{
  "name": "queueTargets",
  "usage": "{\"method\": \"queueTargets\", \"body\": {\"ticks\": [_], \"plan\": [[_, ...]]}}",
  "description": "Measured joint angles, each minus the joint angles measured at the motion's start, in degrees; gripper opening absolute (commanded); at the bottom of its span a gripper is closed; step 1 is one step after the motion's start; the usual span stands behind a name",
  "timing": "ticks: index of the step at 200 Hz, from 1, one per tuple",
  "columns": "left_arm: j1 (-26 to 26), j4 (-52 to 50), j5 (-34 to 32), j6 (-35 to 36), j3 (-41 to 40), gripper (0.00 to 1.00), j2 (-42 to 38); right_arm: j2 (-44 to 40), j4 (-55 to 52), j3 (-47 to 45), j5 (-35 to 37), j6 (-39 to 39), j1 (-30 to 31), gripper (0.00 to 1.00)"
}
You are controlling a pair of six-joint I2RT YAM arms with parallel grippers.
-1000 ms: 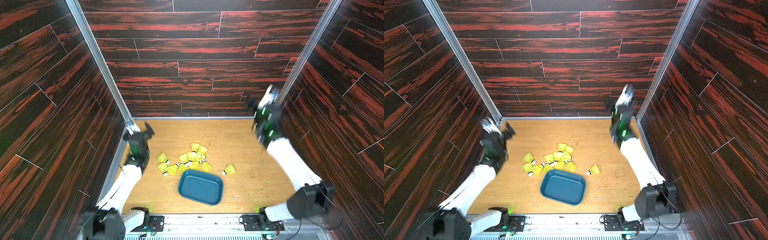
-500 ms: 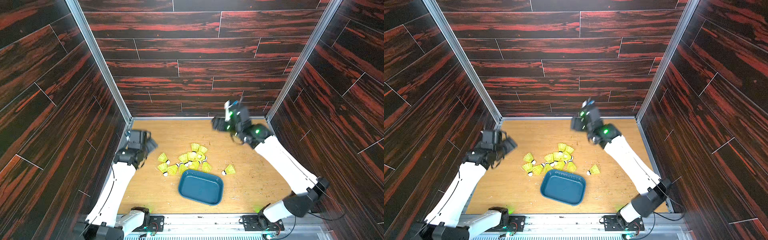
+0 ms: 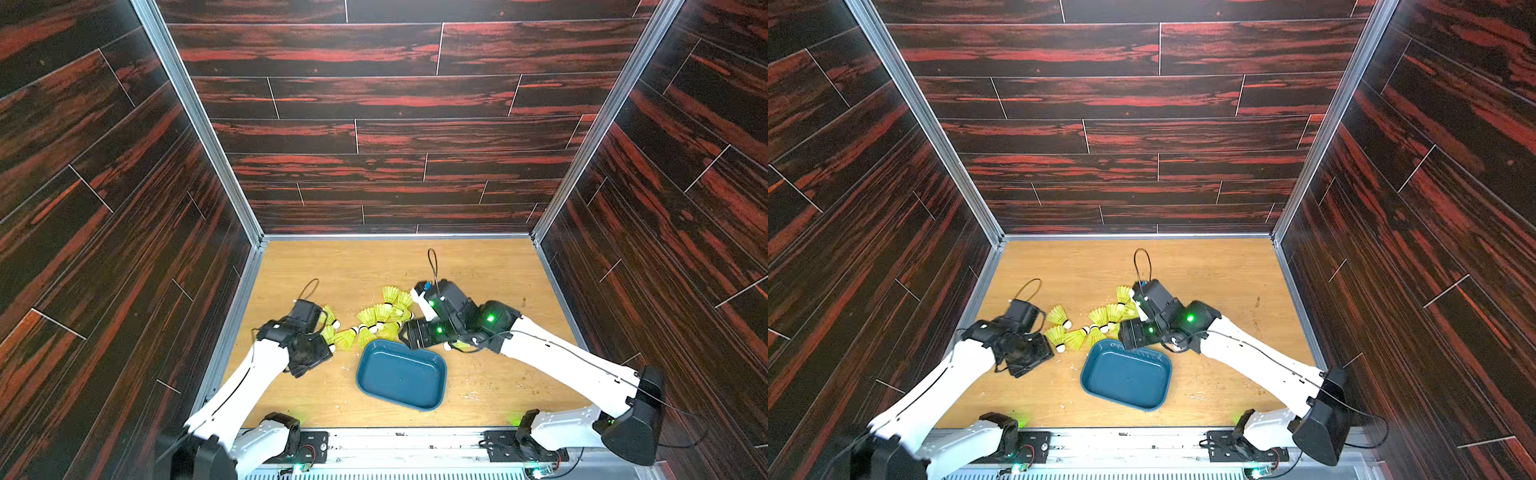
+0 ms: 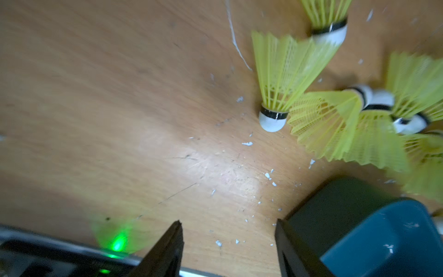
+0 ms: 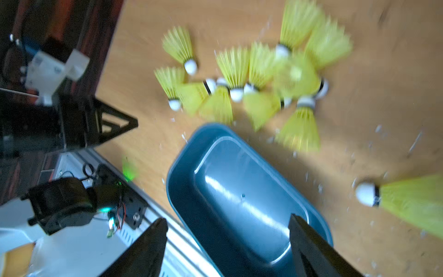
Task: Put the shuttlecocks into the storage box
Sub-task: Pick up the shuttlecock at the center of the board.
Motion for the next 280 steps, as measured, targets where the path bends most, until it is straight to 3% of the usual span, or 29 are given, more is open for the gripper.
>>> {"method": "queueTargets", "body": {"ticks": [106, 159, 280], "plan": [[-0.2, 13.5, -1.0, 2.6, 0.1, 0.59, 15.3, -4.4, -0.8, -4.1, -1.0, 5.3, 0.0, 0.84], [-0.2, 16.3, -1.9, 3.0, 0.3, 0.56, 18.2, -3.8, 5.3, -5.9, -6.1, 5.9, 0.0, 0.85], [-0.2, 19.6, -3.8, 3.0, -1.0, 0.55, 18.2, 20.1, 22.8, 5.4, -13.0, 8.7, -2.5, 0.82]]}}
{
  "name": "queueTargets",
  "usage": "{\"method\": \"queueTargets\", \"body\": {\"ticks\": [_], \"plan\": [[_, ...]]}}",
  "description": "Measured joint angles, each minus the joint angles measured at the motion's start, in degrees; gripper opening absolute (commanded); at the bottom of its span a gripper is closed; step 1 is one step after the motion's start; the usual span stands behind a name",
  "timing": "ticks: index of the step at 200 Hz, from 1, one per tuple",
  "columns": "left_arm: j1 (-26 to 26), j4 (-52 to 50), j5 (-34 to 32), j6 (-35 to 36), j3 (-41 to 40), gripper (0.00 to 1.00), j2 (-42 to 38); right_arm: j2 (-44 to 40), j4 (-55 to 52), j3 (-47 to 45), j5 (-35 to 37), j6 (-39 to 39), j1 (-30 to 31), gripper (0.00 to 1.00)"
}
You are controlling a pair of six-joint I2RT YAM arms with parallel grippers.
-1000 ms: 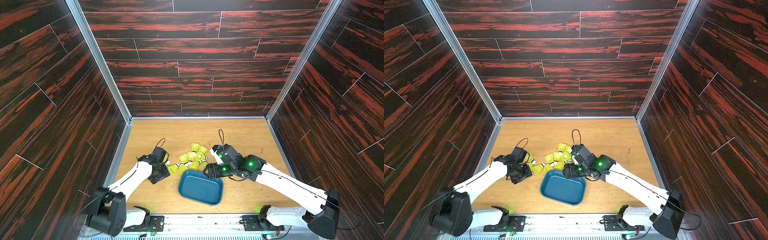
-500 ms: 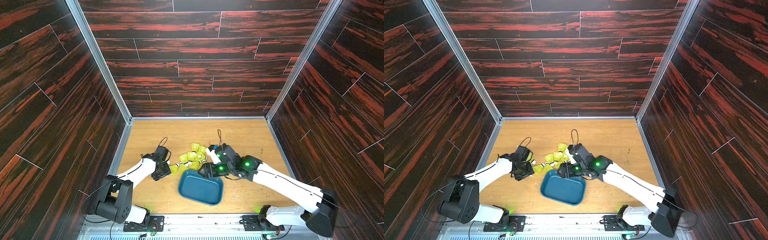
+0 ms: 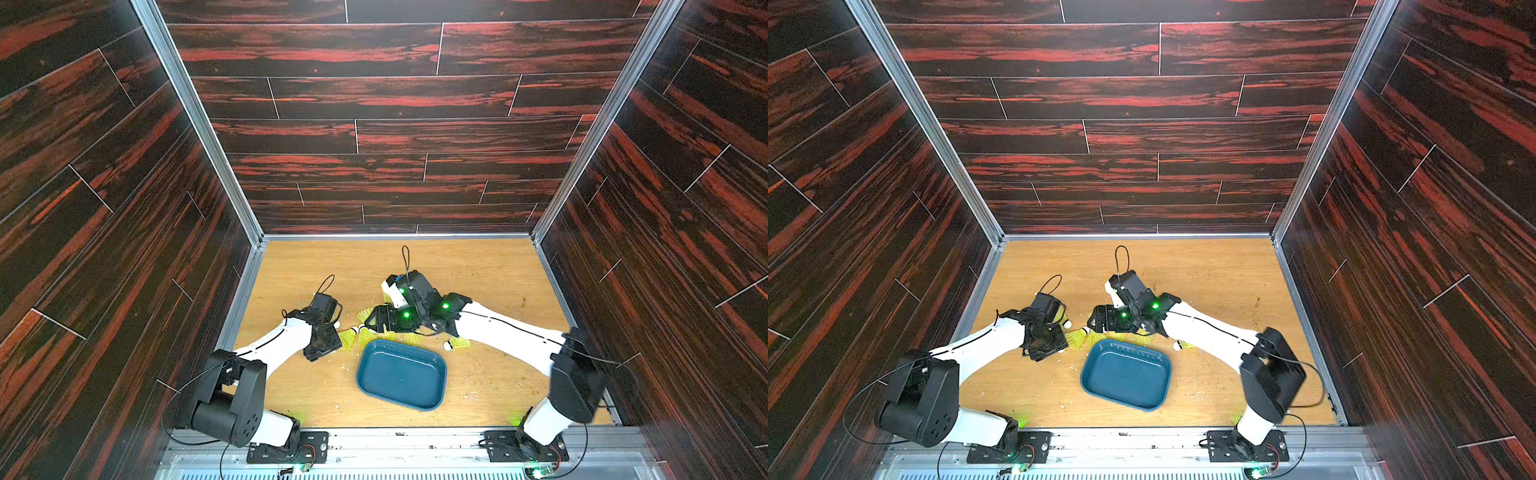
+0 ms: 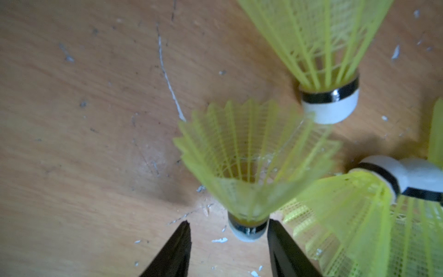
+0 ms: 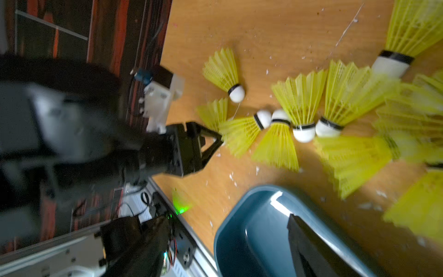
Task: Put the shuttlecocks into the storage box
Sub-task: Pick up the shuttlecock at the center of the board.
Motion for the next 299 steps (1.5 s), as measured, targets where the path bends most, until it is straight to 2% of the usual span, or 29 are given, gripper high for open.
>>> {"method": "queueTargets", "body": {"ticks": [58, 78, 99, 124, 147, 189, 224, 263, 299], "plan": [[0.0, 2.7, 0.0, 0.1, 0.0, 0.53, 2.3, 1.4, 1.8, 0.1, -1.6, 0.3, -1.0, 0.82], [0.0, 3.6, 0.0, 0.2, 0.0, 0.44, 3.4, 1.4, 2.2, 0.1, -1.9, 0.5, -1.3, 0.82], [0.0, 4.0, 0.1, 0.5, 0.0, 0.4, 4.2, 1.4, 2.4, 0.0, -2.1, 0.5, -1.6, 0.81], [0.0, 4.2, 0.0, 0.6, 0.0, 0.28, 4.2, 1.4, 2.6, -0.3, -2.3, 0.7, -1.7, 0.8], [0.0, 3.8, -0.4, 0.7, 0.0, 0.22, 3.6, 1.4, 2.6, -0.7, -2.5, 0.7, -1.7, 0.79], [0.0, -1.8, -1.7, 0.8, 0.0, 0.18, -3.8, 0.3, 1.5, -1.2, -1.9, 0.6, -1.7, 0.79], [-0.7, -10.1, -1.8, 1.9, 1.0, 0.15, -14.3, -7.0, -0.9, -4.3, -0.5, 0.0, -1.7, 0.79], [-6.7, -18.2, 0.4, 3.9, 5.0, 0.15, -22.0, -17.1, -6.3, -10.5, 0.9, -0.1, -1.7, 0.78], [-16.6, -20.5, 4.1, 5.0, 8.3, 0.11, -22.1, -25.1, -14.6, -14.9, 4.3, 2.1, -1.7, 0.77]]}}
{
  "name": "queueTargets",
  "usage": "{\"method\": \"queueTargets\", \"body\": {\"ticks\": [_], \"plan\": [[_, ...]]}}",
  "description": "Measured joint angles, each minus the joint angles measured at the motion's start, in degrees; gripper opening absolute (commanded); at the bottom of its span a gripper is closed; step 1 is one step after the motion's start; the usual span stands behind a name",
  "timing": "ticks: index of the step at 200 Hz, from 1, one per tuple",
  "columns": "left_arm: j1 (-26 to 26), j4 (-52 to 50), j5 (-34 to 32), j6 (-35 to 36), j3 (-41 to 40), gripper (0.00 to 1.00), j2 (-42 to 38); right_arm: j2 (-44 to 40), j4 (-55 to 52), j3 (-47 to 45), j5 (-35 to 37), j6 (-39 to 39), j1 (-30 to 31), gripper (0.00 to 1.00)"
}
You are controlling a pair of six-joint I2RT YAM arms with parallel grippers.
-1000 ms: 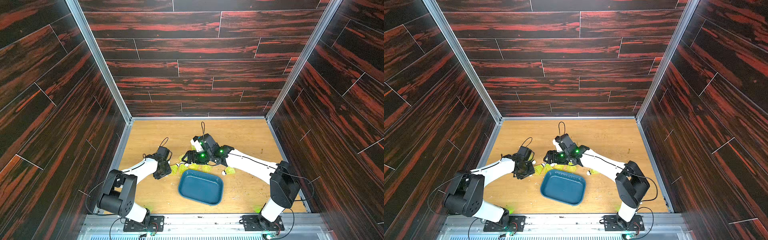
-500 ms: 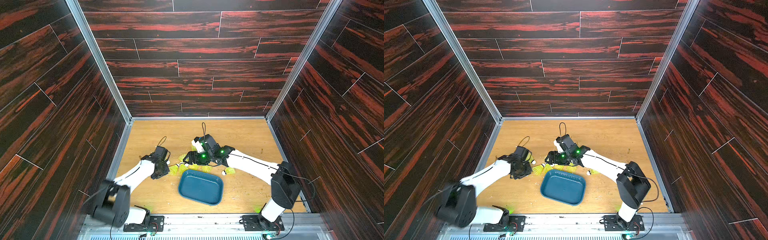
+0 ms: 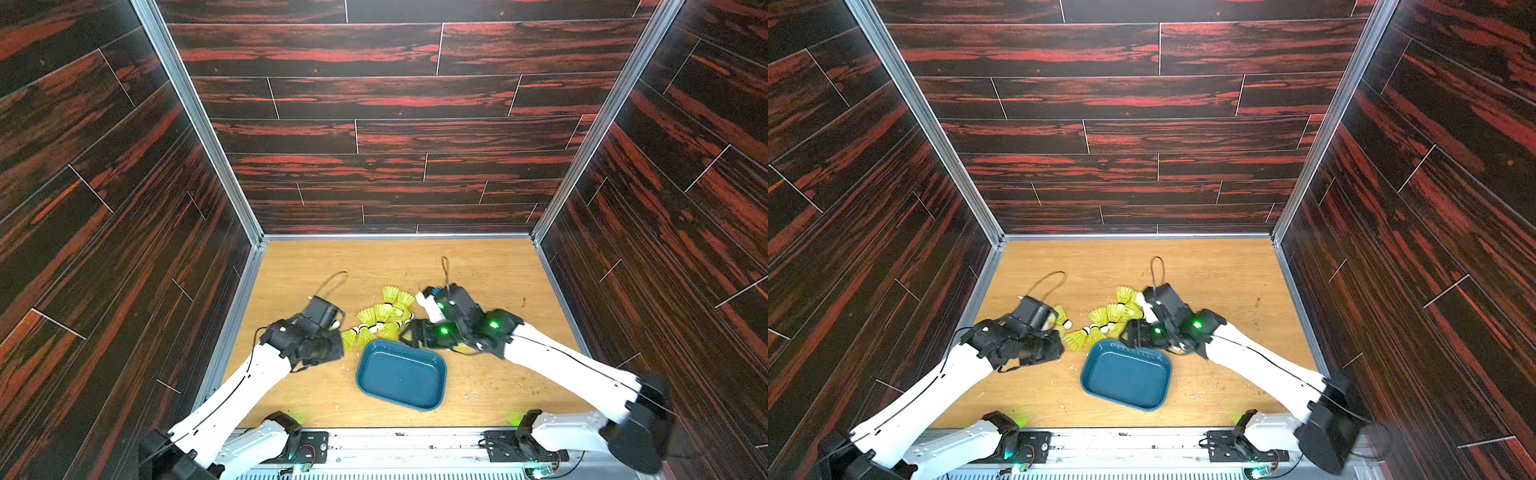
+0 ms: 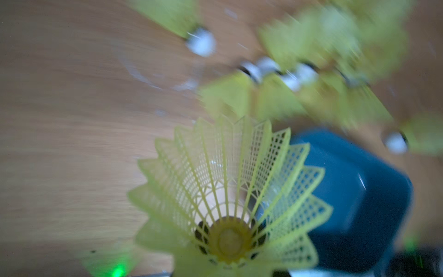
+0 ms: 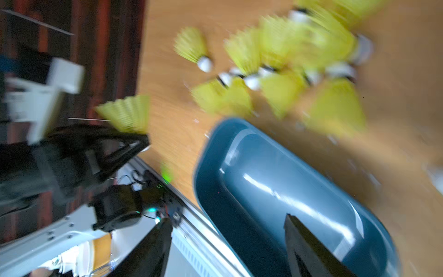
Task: Put the shuttlecocks into the storage box
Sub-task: Place the shuttlecock in the storage box.
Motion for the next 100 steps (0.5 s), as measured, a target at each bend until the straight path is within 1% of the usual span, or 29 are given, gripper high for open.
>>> {"method": "queueTargets", "body": {"ticks": [21, 40, 65, 100], "plan": [[-6.8, -0.1, 1.1, 0.1, 2.1, 0.1, 3.4, -3.7, -4.3, -1.2, 2.5, 2.9, 0.0, 0.77], [-11.1, 0.5, 2.1, 0.2, 3.5, 0.09, 7.5, -6.1, -6.8, -1.7, 4.5, 5.6, 0.0, 0.77], [-13.8, 1.3, 2.3, 0.3, 3.9, 0.09, 12.0, -6.9, -7.8, -2.3, 5.2, 8.2, 0.0, 0.77], [-16.5, 2.0, 1.7, 1.6, 5.6, 0.09, 17.0, -6.5, -7.3, -4.4, 3.6, 10.5, 0.0, 0.77]]}}
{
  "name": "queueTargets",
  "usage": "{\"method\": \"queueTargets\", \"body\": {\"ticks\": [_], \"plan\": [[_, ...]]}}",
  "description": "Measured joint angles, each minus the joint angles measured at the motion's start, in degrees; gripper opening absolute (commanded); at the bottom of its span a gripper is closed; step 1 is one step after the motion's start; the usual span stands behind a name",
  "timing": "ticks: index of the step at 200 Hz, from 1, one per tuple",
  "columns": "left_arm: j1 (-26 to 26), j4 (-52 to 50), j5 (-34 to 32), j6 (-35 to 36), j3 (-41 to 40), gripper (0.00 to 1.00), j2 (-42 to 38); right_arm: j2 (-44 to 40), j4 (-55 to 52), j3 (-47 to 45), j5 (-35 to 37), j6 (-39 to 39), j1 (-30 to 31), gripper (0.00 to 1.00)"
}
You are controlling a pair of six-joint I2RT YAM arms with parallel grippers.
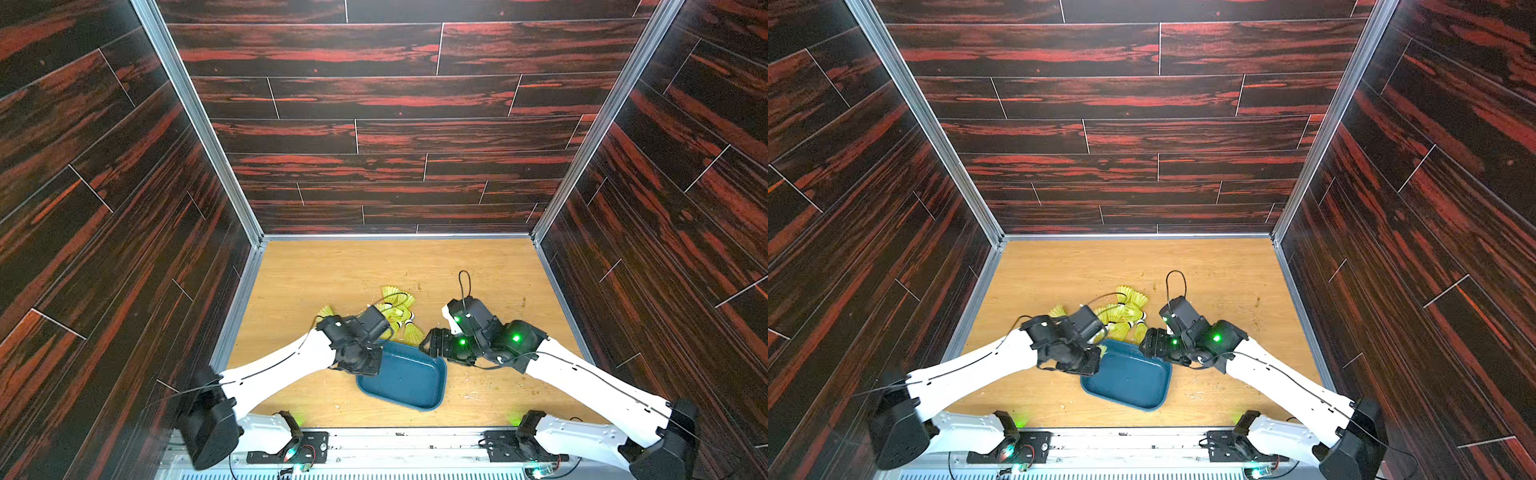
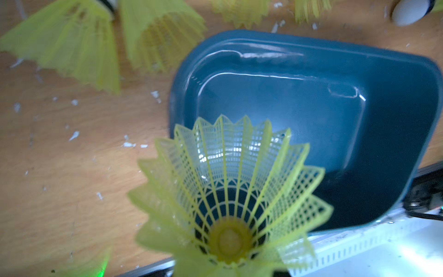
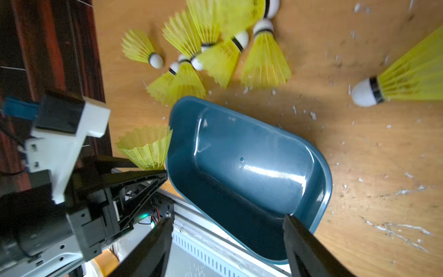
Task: Put the shuttlecocks into the storage box
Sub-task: Place the shuttlecock in the storage box.
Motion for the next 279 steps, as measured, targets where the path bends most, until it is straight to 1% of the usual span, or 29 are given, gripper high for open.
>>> {"method": "queueTargets", "body": {"ticks": [36, 66, 96, 121, 160, 245, 279], "plan": [[-1.9, 0.6, -0.9, 0.8, 0.8, 0.09, 3.8, 0.0, 1.5, -3.5, -1.8, 1.5, -0.3, 0.75], [-3.1, 0.7, -2.6, 1.0, 1.8, 0.09, 7.9, -0.2, 2.3, -5.9, -2.7, 2.0, -2.0, 0.75], [-3.5, 0.8, -5.6, 0.9, 2.5, 0.09, 11.2, -1.0, 2.7, -7.4, -3.3, 2.3, -3.3, 0.75], [-3.6, 0.9, -9.3, 0.7, 3.1, 0.1, 13.1, -2.3, 2.8, -8.4, -3.7, 2.5, -4.2, 0.75], [-3.6, 1.1, -13.1, 0.1, 3.7, 0.18, 15.6, -3.2, 2.9, -8.6, -4.4, 2.5, -5.8, 0.76], [-3.8, 1.9, -16.7, -1.5, 3.8, 0.29, 20.0, -3.6, 3.8, -8.7, -5.7, 2.5, -8.4, 0.75], [-3.8, 2.0, -17.5, -2.1, 3.9, 0.35, 21.7, -3.7, 3.9, -8.7, -6.2, 2.5, -9.0, 0.76]]}}
